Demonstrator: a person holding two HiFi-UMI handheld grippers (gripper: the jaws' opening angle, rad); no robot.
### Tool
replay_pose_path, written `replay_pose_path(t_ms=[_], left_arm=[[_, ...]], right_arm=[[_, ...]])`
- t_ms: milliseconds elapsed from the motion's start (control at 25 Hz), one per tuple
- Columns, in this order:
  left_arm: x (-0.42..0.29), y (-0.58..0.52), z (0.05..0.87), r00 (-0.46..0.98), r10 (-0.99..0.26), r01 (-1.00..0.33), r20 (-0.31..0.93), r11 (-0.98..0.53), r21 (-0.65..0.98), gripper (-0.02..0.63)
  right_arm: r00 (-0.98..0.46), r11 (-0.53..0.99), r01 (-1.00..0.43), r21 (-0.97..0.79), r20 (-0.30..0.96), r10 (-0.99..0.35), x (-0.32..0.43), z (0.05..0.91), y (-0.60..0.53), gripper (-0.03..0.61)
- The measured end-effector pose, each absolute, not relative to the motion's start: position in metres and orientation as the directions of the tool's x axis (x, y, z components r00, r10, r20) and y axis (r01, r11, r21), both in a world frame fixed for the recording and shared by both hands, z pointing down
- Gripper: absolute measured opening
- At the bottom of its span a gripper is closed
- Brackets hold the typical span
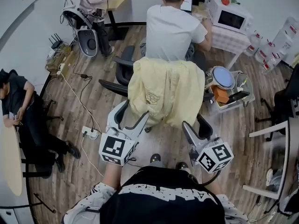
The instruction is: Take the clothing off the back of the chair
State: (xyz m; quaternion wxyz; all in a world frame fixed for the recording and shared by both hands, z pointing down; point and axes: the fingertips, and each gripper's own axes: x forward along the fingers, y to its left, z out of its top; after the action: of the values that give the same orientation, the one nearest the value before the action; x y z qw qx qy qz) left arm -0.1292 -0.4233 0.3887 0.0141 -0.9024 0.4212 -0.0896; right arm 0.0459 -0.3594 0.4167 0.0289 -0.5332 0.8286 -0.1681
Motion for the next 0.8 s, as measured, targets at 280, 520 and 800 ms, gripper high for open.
replay_pose_path(t_ms=[280,520,800], left_arm=[[-0.119,-0.427,0.394,0.705,-0.693,-0.689,0.151,-0.719,-0.087,0.284],[-0.116,-0.427,0.397,0.739,-0.653,-0.648,0.166,-0.757,-0.088,0.06],[-0.111,-0.419,0.395,0.772,-0.62,-0.616,0.141,-0.784,-0.071,0.028]], right_arm=[[-0.376,0.316,-0.891,-0.326,0.137,-0.917,0.043,0.419,-0.365,0.151],[-0.342,0.287,-0.901,-0.324,0.128,-0.931,0.041,0.416,-0.363,0.021],[-0.316,0.264,-0.912,-0.314,0.129,-0.94,0.045,0.416,-0.359,0.02]])
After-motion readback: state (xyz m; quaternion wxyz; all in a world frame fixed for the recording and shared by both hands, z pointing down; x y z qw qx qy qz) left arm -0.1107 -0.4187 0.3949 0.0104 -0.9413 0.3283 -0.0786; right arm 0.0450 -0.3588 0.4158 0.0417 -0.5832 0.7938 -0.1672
